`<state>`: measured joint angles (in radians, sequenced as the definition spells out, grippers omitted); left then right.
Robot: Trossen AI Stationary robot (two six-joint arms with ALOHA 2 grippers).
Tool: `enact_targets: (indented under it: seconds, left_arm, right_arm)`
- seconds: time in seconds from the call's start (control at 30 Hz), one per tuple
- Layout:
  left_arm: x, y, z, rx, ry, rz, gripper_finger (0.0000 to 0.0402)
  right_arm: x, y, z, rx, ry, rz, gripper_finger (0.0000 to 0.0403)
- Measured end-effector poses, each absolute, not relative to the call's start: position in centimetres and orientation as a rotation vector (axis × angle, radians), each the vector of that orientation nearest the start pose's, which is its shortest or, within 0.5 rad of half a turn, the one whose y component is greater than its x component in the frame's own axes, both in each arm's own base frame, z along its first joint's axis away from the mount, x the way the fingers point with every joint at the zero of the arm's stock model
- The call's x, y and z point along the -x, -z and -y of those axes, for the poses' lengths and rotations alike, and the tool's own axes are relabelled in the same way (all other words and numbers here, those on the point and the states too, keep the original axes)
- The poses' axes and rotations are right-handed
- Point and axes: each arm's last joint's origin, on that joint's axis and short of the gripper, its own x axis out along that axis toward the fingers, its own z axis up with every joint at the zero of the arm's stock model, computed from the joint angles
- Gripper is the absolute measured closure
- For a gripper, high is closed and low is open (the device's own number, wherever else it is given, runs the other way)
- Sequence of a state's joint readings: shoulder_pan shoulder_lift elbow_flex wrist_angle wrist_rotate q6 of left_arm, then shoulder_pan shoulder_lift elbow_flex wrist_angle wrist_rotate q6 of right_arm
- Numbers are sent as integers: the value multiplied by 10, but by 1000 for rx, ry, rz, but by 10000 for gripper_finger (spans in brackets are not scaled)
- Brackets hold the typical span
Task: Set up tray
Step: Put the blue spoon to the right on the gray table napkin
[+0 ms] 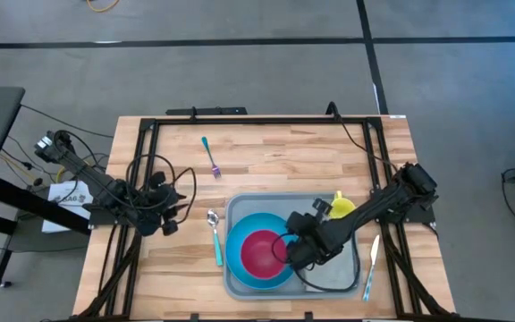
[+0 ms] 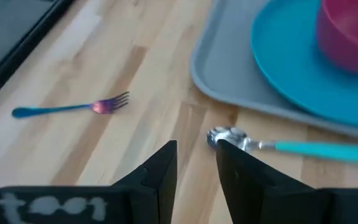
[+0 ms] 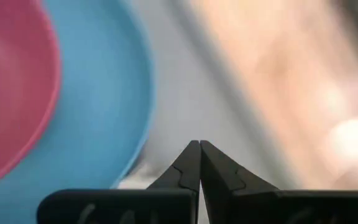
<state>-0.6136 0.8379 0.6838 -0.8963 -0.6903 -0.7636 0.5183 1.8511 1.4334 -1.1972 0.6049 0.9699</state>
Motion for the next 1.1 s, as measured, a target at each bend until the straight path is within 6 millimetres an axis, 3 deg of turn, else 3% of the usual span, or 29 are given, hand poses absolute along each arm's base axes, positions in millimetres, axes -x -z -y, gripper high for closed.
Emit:
enact_targets:
  seconds: [0.13, 0.27, 0.4, 0.53, 0.7, 0.83, 1.1]
  left_arm:
    - [-127, -246, 65, 202, -460, -638, 299]
    - [-134, -245, 71, 283, -410, -656, 299]
    - [-147, -236, 83, 299, -336, -723, 299]
    - [-164, -222, 92, 129, -312, -767, 295]
    - [-192, -210, 94, 147, -233, -839, 275]
    - [-211, -207, 82, 146, -221, -895, 262]
    - [-228, -196, 25, 194, -224, -1054, 260]
  right_arm:
    - [-307, -250, -146, 238, 703, -1053, 402]
    - [-313, -270, -139, 315, 711, -1025, 401]
    - [-317, -273, -133, 355, 695, -1044, 397]
    - [-318, -273, -129, 352, 697, -1058, 398]
    - [-318, -273, -134, 330, 657, -1081, 399]
    - [-317, -274, -140, 355, 618, -1084, 399]
    - [-314, -274, -140, 380, 616, -1102, 399]
